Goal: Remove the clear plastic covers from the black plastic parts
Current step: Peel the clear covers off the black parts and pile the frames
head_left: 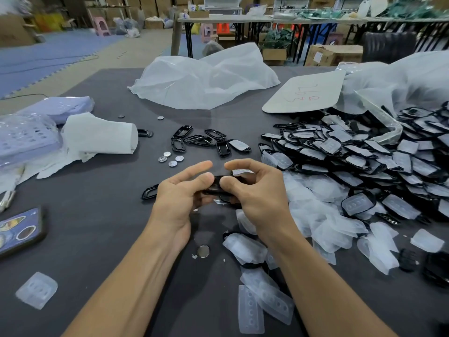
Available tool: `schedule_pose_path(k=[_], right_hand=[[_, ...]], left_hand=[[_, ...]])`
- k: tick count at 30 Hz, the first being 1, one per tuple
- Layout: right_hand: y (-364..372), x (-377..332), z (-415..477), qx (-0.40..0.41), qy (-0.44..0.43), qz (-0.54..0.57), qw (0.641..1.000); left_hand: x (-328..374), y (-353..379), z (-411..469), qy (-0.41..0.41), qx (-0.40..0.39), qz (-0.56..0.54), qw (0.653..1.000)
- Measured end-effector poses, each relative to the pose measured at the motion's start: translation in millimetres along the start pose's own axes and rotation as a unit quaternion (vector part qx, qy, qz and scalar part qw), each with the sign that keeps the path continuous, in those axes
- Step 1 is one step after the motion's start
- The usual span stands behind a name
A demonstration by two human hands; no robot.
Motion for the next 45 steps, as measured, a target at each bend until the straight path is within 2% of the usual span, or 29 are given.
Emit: schedule_pose_path(k=[6,10,13,18,21,24,27,30,32,35,37,38,42,45], right_hand=[[-7,3,5,0.029,0.023,0.037,0.999],[-4,5,5,0.007,0.031,0.039,0.999],[-6,4,7,0.005,0.015,0.007,1.000],[-8,0,5,0.016,-0.030,-0.105,0.994],[-8,-2,5,0.022,-0.037,-0.121,0.992],[-9,-3,4,0.030,-0.037,-0.107,0.993],[-9,-4,4,0.031,-0.050,-0.109,0.992],[-7,-7,2,0.015,-0.062,-0.107,0.992],[-5,-12,0,0.013,-0.070,-0.126,0.990],[-19,-40,-3,0.072,-0.152,-0.272,0.948],[-27,-60,-5,0.062,-0.187,-0.364,0.910],[-29,-64,-5,0.023,-0.171,-0.399,0.901],[-31,-45,-11,-0.160,0.000,-0.515,0.842],[-26,-33,-17,-0.194,0.035,-0.550,0.811]], left_hand=[[10,-1,-5,0.064,0.022,0.132,0.989],[9,-4,-4,0.071,0.032,0.134,0.988],[7,-4,-3,0.068,0.032,0.147,0.986],[12,-10,-2,0.104,0.079,0.266,0.955],[7,-7,-2,0.077,0.059,0.247,0.964],[-6,0,1,0.009,-0.001,0.152,0.988],[-11,6,-1,-0.019,-0.037,0.100,0.994],[-9,17,-5,-0.006,-0.073,0.079,0.994],[-1,17,-5,0.040,-0.046,0.121,0.991],[8,6,-3,0.091,0.032,0.153,0.984],[8,-4,-1,0.092,0.071,0.134,0.984],[9,-9,0,0.092,0.087,0.127,0.984],[6,-16,4,0.084,0.109,0.115,0.984],[2,-12,4,0.087,0.101,0.122,0.984]])
Point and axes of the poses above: each hand's wrist, its own z-axis towards the middle knuckle, its own y-axis out of the palm, x = y × z, the point moved 7 cm from there along z, towards the middle knuckle, and after that the axes turned 10 degrees about z, right-handed, at the moved point
